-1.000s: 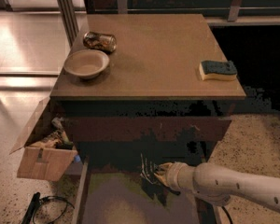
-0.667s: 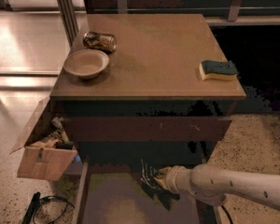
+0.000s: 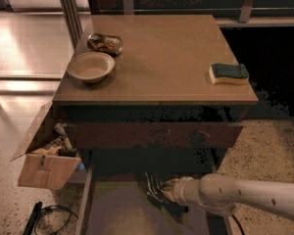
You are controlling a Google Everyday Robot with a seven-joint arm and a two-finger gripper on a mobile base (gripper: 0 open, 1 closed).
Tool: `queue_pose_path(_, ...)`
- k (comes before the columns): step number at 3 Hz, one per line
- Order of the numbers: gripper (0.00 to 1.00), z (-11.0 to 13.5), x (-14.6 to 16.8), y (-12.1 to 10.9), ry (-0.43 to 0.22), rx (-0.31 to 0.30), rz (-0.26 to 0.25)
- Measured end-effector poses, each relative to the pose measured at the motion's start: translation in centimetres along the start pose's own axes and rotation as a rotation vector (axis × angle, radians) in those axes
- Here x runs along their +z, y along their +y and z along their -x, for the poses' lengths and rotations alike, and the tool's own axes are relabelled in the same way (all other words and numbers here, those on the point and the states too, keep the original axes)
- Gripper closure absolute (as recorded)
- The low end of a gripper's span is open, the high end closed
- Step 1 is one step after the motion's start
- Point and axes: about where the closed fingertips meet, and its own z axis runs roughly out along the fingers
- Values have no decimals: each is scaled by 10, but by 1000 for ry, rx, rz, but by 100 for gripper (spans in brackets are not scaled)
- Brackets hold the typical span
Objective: Place blue chip bag into middle drawer
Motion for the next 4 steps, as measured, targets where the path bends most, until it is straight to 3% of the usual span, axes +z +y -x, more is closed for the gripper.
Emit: queue_pose_path(4,0,0,0,0,0,0,0)
